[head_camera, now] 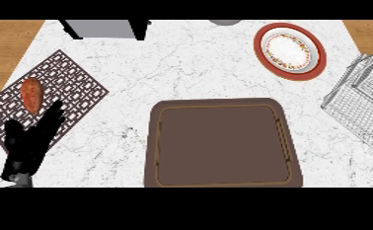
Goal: Pick the lemon from the tray and place it in the tiered basket
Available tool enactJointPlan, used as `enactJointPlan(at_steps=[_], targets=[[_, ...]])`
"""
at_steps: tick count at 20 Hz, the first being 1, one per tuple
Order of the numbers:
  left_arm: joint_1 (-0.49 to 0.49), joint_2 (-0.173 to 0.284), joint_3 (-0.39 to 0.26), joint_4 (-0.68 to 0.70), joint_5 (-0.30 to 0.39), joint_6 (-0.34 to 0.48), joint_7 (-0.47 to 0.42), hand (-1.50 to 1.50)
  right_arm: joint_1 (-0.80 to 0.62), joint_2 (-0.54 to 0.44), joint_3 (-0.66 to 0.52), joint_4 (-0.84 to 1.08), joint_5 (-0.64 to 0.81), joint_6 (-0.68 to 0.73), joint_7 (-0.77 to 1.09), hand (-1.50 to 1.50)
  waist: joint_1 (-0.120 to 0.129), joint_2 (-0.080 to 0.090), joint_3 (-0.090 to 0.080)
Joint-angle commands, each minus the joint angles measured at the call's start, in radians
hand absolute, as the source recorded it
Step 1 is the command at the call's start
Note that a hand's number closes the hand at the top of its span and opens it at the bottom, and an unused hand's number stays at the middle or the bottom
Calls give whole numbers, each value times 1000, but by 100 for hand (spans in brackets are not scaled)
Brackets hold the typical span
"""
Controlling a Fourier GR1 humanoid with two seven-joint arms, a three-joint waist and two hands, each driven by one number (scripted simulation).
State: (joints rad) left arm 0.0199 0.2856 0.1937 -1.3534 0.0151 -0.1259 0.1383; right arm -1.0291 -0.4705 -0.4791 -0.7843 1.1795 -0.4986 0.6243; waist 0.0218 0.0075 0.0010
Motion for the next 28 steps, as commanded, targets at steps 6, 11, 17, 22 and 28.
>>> enactJointPlan(at_steps=[6,11,17,22,28], targets=[[12,22,10,-14,7,-29,-10,0,20,-237,168,230,247,194,-48,150,14,6,-3],[-1,-5,-5,17,-27,7,-26,0,-48,-305,227,311,296,300,-139,150,9,4,-2],[-49,-17,-12,-10,-29,26,46,0,-103,-376,228,384,298,322,-253,150,3,3,0],[-56,33,42,60,16,-43,-9,0,-103,-352,257,451,332,352,-249,150,4,6,-1],[8,10,30,11,3,-28,-9,0,-137,-397,170,534,255,539,-194,150,2,1,-1]])
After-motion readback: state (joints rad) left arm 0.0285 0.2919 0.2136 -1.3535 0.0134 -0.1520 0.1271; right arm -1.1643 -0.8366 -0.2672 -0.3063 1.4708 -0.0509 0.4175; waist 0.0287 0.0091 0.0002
